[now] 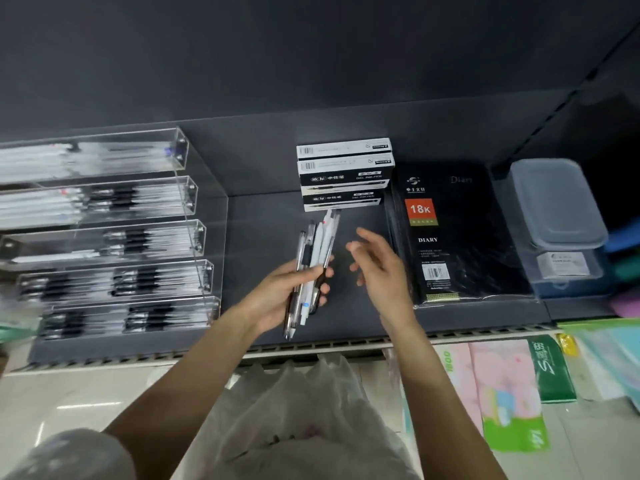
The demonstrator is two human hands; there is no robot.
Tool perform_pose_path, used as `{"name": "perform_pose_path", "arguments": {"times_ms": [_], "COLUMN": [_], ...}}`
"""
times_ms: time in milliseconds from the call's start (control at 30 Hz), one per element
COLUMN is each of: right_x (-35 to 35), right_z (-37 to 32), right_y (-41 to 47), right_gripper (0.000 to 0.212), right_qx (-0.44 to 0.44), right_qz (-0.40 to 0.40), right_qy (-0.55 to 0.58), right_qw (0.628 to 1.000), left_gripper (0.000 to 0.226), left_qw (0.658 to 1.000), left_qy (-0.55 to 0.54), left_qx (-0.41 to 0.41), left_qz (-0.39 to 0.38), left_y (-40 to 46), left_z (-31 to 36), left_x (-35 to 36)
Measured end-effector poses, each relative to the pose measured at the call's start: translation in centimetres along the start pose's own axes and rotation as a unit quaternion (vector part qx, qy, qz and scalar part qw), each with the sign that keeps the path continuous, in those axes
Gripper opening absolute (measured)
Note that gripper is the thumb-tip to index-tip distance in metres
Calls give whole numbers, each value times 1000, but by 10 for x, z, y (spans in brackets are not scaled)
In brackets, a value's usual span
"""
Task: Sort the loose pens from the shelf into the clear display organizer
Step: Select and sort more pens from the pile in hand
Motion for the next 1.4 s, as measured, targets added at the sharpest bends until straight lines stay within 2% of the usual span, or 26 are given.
{"name": "perform_pose_path", "arguments": {"times_ms": [100, 200, 633, 833, 933, 1067, 1167, 1233, 1333, 1400], "right_x": [17, 34, 67, 68, 74, 82, 85, 84, 68, 57], "right_z": [-12, -20, -32, -46, -46, -51, -53, -57, -74, -87], "right_y": [8, 14, 34, 47, 52, 59, 66, 69, 74, 64], "right_gripper": [20, 19, 38, 33, 34, 20, 10, 4, 13, 15], "right_qx": [22, 4, 16, 6, 7, 2, -8, -19, -35, -61], "right_qz": [-73, -142, -304, -338, -349, -360, -333, -277, -103, -5], "right_qy": [-10, -35, -86, -189, -190, -153, -114, -101, -21, 11], "right_qw": [997, 989, 949, 922, 918, 920, 936, 956, 994, 998], "left_gripper": [33, 26, 28, 28, 26, 28, 28, 26, 23, 25], "left_qw": [1000, 999, 1000, 1000, 999, 999, 999, 999, 999, 998], "left_qy": [5, 7, -22, 16, 20, 25, 17, 17, 18, -18], "left_qx": [-2, -5, 7, 24, 26, 28, 36, 40, 39, 52], "left_qz": [22, 38, -3, 2, 2, -3, 2, 5, 13, 27], "left_y": [-16, -26, -46, -46, -45, -43, -42, -42, -41, -39], "left_z": [-9, -13, -14, -8, -6, -2, 2, 4, 1, -2], "left_x": [-5, -11, -41, -51, -53, -54, -58, -62, -67, -70]}}
Point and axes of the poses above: each hand's wrist, its own y-axis towards the middle knuckle, its own x-axis out of the palm, z = x × y, the point moved 4 cm from there along y, towards the middle knuckle, and after that the axes turned 12 degrees about -x, right-handed, at the moved point
